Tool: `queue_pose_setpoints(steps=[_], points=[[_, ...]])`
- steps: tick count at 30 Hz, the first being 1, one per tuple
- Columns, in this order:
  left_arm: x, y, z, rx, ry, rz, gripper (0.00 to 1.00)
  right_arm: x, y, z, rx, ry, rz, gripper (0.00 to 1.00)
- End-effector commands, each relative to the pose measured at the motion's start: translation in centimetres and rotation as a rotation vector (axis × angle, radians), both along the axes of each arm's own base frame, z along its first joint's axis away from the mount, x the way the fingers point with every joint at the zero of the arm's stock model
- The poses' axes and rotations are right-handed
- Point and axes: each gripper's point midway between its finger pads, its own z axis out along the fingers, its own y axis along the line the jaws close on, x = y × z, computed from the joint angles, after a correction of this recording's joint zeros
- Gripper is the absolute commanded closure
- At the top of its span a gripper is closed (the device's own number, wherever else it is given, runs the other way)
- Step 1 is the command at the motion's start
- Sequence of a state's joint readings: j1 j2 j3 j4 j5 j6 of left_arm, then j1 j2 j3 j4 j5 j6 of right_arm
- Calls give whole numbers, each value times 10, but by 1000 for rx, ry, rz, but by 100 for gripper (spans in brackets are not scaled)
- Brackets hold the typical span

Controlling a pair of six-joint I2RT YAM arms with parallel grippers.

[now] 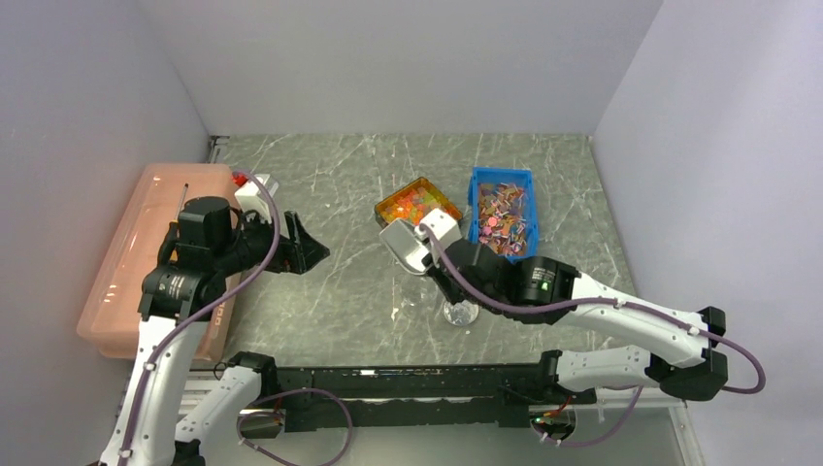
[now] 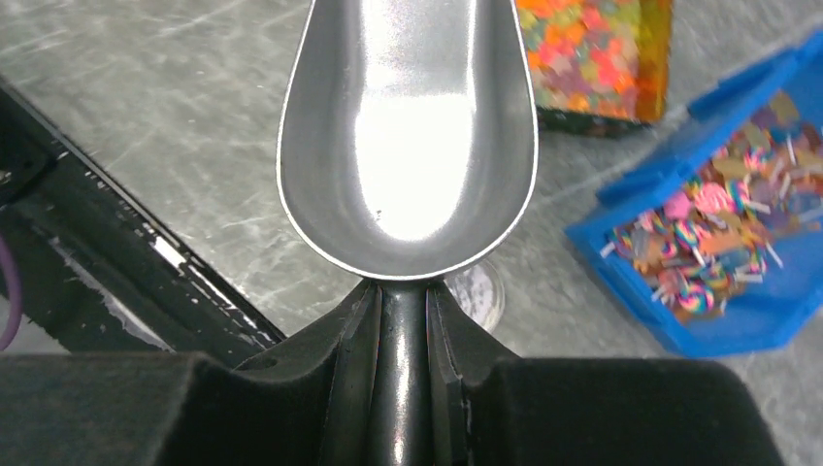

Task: Pack the candies
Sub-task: Pick up the spatula from the center of the board, then scoop the fake candies from the storage box.

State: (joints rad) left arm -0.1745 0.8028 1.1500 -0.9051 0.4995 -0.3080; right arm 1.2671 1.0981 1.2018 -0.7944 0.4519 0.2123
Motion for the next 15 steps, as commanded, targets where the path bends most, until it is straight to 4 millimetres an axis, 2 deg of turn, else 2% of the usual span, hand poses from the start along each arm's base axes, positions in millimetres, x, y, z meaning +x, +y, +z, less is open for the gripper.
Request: queue_pose_setpoints(steps=[1,5,15], points=[[12,12,9,57,-114,51,10,14,-28,13,36,82,-169,100],[13,12,10,71,-129,46,9,22,-51,9,41,144,-293,100],[-1,-11,5,178,-161,-78,3,24,-108,-15,-37,247,-561,100]])
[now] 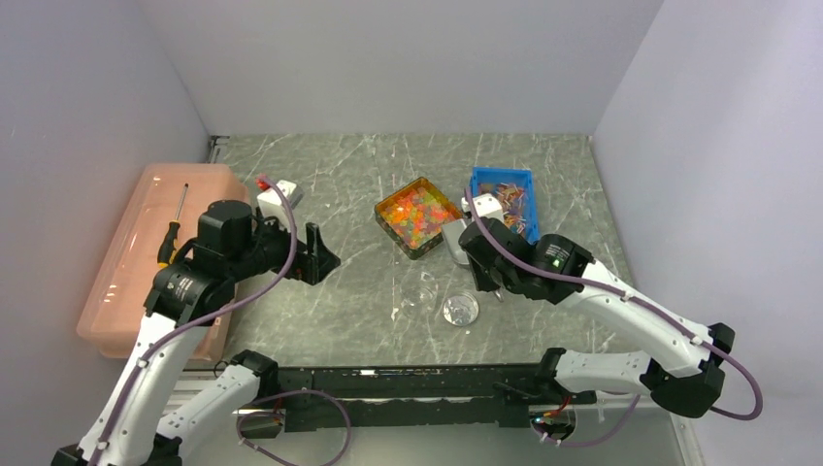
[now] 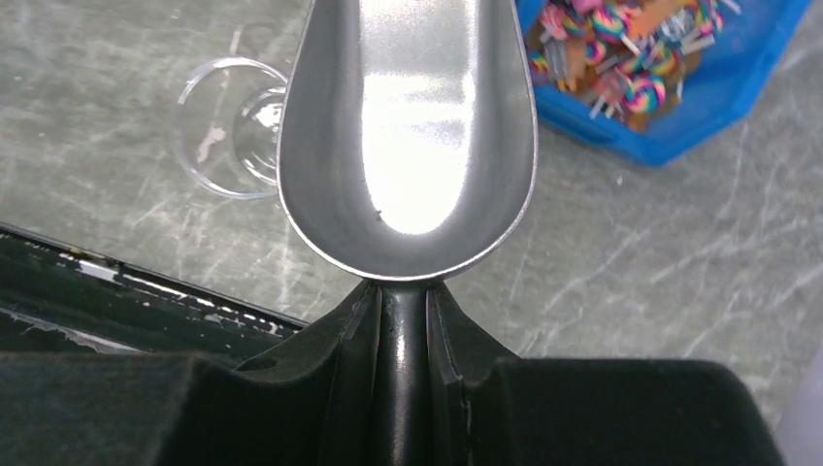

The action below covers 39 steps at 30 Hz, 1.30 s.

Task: Pack the candies
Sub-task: Scoop the fake candies from the storage box.

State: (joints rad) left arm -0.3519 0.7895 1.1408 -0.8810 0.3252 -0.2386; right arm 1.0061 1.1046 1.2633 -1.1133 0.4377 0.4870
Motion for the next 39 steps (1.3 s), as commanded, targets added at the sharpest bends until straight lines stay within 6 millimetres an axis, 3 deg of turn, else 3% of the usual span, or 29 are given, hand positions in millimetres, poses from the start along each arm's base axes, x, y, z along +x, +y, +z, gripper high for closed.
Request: queue_pose_setpoints(steps=[1,8,15,22,28,34,39], points=[[1,-5,10,50,-73,-37,3,-1,-30,7,5,25,-159,100],[-12,-18,14,14,-94,-122,2,-5,-69,-1,-13,69,-321,100],[-24,-24,7,59,-114,-161,1,8,-86,-15,0,134,-410,100],[-28,-31,3,57,-108,-188,1,25,-89,-42,50,238,-411,100],[-17,-35,-7,26,-87,-128,1,40,-90,-51,73,277,-399,100],[-10,-44,-34,27,-80,-149,0,51,-91,-59,82,305,-388,100],[-12,-38,-36,28,-103,-135,1,55,-94,-65,92,328,-381,100]])
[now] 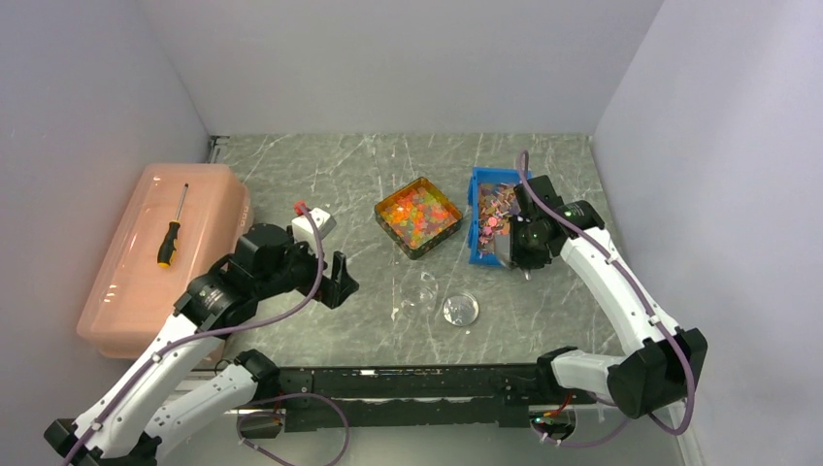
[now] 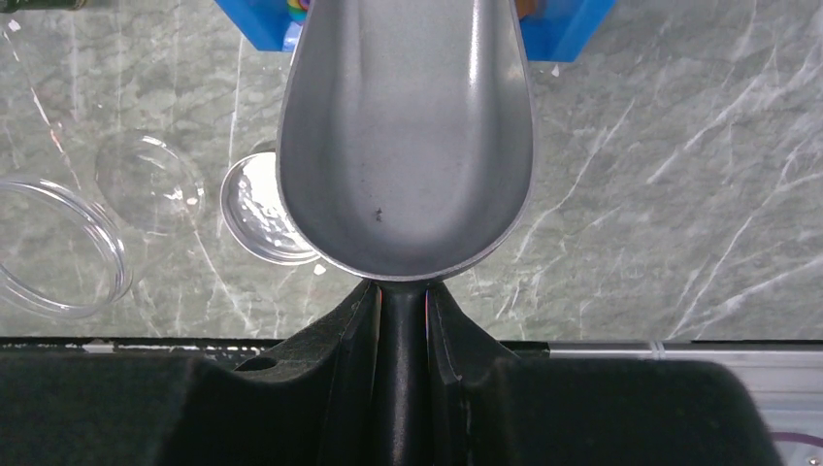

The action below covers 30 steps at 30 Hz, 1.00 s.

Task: Pack the candies
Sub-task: Scoop the fake candies from the storage box.

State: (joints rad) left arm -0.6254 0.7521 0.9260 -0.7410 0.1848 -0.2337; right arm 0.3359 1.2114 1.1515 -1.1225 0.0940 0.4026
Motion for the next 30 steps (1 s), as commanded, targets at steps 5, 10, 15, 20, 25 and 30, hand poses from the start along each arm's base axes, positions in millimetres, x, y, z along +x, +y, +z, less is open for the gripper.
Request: queue_pose_setpoints(steps=[5,10,15,20,25,30], points=[[8,5,8,-25,-77,48,1,11,3,4,48,-23,43,100],[7,5,6,-21,-68,42,0,5,2,0,52,9,53,100],[7,5,5,-19,-67,46,0,1,0,-7,47,26,52,100],[8,5,4,-16,-65,46,1,2,0,-13,48,37,51,100],[8,6,3,-11,-63,52,1,8,1,-16,58,27,48,100],[9,7,2,-5,-59,55,1,17,1,-20,57,16,43,100]])
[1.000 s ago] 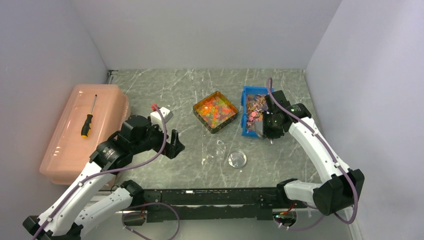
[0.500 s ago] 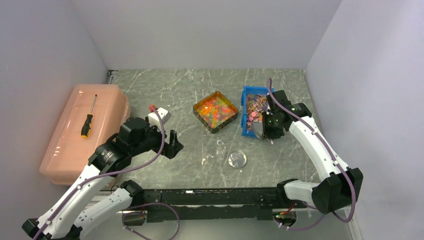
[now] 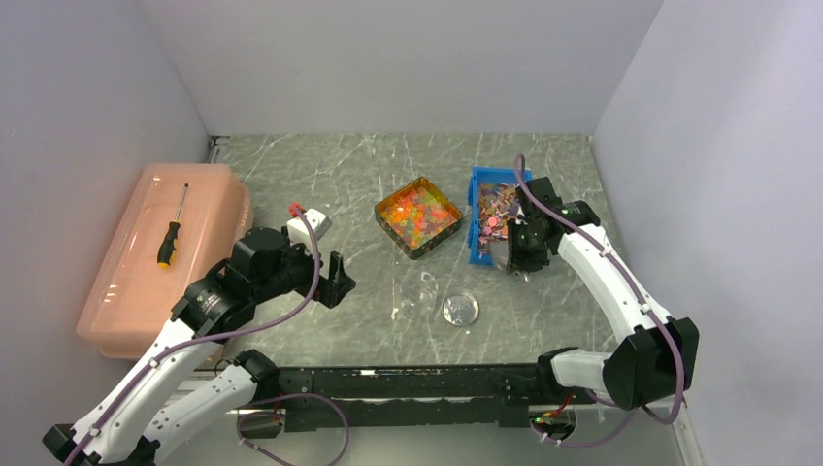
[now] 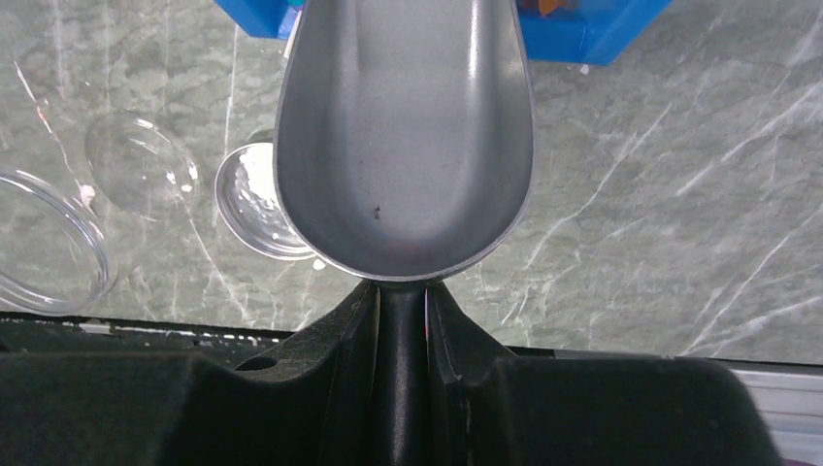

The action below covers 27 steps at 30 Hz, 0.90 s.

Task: Pack the candies
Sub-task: Scoop the fake candies from the storage box.

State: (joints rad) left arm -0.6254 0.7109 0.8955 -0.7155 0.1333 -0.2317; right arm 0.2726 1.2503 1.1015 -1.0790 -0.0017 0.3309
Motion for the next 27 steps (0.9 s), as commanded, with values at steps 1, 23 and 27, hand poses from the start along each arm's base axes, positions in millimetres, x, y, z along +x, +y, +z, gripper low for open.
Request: queue_pose_setpoints(steps=[1,23,27], points=[[5,-1,1,-5,-13,13,1,18,2,0,11,-52,3,100],[8,0,-5,21,3,27,1,85,-3,-12,-37,-225,-144,100],[9,1,-7,29,8,31,1,94,-3,-20,-48,-232,-154,100]])
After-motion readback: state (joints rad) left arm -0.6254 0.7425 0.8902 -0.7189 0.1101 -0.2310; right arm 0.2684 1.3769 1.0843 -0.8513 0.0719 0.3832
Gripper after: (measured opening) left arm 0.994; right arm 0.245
